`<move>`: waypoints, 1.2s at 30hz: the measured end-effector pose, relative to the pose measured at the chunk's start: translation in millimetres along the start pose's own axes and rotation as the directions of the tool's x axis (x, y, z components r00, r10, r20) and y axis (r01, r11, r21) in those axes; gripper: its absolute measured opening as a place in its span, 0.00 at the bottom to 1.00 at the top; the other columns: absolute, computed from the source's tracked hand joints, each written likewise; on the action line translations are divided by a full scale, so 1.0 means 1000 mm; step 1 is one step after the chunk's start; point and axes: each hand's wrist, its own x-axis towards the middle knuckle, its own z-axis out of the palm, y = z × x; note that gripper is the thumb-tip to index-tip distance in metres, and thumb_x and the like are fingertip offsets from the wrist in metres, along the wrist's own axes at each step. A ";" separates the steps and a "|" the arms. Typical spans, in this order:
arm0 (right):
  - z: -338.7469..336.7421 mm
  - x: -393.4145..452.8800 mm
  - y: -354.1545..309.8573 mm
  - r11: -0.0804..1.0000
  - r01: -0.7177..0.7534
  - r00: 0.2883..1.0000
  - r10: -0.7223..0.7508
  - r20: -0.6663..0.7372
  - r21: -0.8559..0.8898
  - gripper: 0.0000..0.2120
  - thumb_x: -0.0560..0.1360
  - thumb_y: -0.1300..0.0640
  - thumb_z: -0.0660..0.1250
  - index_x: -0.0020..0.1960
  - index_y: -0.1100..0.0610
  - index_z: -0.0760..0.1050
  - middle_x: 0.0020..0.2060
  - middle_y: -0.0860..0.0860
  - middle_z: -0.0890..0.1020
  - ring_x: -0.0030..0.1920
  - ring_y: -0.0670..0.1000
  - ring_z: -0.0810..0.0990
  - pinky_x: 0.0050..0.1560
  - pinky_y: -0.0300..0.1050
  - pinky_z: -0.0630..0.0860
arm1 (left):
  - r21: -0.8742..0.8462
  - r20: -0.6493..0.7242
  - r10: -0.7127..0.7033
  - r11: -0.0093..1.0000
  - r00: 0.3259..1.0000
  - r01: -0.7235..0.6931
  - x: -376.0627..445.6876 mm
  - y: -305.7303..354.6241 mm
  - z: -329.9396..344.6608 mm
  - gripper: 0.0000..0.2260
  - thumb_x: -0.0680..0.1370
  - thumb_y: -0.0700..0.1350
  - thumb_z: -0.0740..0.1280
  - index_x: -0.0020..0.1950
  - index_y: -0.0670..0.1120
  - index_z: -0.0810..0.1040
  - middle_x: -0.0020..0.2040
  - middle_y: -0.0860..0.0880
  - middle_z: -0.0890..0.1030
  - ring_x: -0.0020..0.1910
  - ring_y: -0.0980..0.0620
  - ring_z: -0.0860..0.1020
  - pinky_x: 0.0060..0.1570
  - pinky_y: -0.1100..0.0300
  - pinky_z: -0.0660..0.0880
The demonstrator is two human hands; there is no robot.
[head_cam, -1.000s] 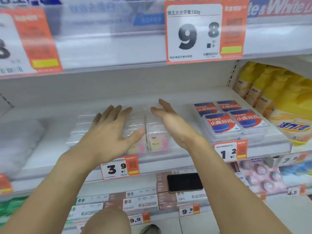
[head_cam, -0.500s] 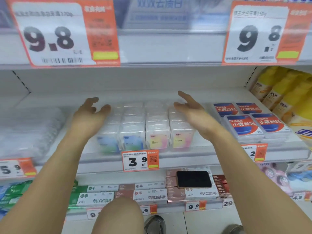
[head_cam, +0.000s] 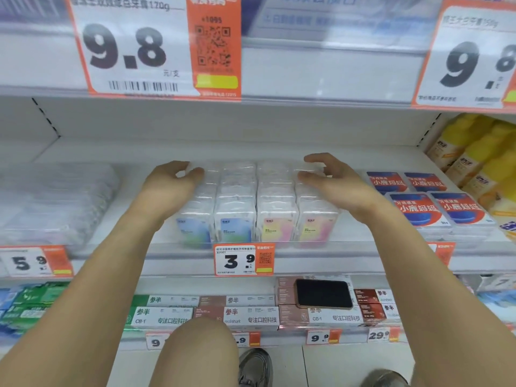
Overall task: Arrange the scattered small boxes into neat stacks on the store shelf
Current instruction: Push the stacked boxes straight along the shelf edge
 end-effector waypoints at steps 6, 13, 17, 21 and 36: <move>-0.005 0.012 -0.014 0.973 0.100 0.991 -0.117 -0.071 -0.207 0.24 0.76 0.40 0.66 0.70 0.45 0.69 0.65 0.48 0.72 0.59 0.47 0.73 0.57 0.41 0.69 | 0.223 -0.034 0.016 0.975 0.999 -0.008 0.000 0.017 -0.006 0.26 0.77 0.61 0.62 0.71 0.49 0.69 0.62 0.48 0.77 0.63 0.45 0.75 0.59 0.55 0.70; 0.016 0.044 -0.049 0.886 0.252 0.959 -0.174 0.225 -0.389 0.11 0.78 0.46 0.62 0.54 0.47 0.80 0.48 0.42 0.81 0.47 0.45 0.80 0.50 0.41 0.74 | 0.501 0.283 0.282 0.772 0.917 -0.392 0.017 0.072 0.012 0.16 0.81 0.54 0.55 0.59 0.48 0.77 0.57 0.49 0.79 0.52 0.49 0.76 0.48 0.59 0.70; 0.016 0.053 -0.050 0.868 0.236 0.955 -0.123 0.271 -0.438 0.10 0.78 0.47 0.62 0.51 0.48 0.81 0.40 0.40 0.79 0.39 0.42 0.77 0.44 0.39 0.70 | 0.551 0.430 0.128 0.747 0.894 -0.372 0.033 0.072 0.025 0.19 0.82 0.55 0.54 0.40 0.44 0.73 0.39 0.46 0.76 0.36 0.50 0.72 0.39 0.59 0.67; 0.017 0.055 -0.044 0.876 0.260 0.943 -0.141 0.300 -0.406 0.09 0.79 0.48 0.62 0.52 0.46 0.81 0.47 0.41 0.81 0.50 0.46 0.79 0.55 0.40 0.72 | 0.539 0.463 0.128 0.745 0.877 -0.393 0.035 0.070 0.028 0.18 0.82 0.54 0.54 0.35 0.47 0.65 0.33 0.50 0.69 0.34 0.51 0.68 0.37 0.59 0.64; 0.002 0.045 -0.027 0.896 0.268 0.949 -0.183 0.256 -0.355 0.12 0.78 0.46 0.63 0.55 0.49 0.80 0.53 0.46 0.83 0.52 0.47 0.81 0.56 0.43 0.76 | 0.460 0.547 0.205 0.736 0.812 -0.496 0.032 0.064 0.027 0.18 0.82 0.55 0.55 0.47 0.42 0.75 0.41 0.50 0.75 0.42 0.51 0.73 0.45 0.57 0.69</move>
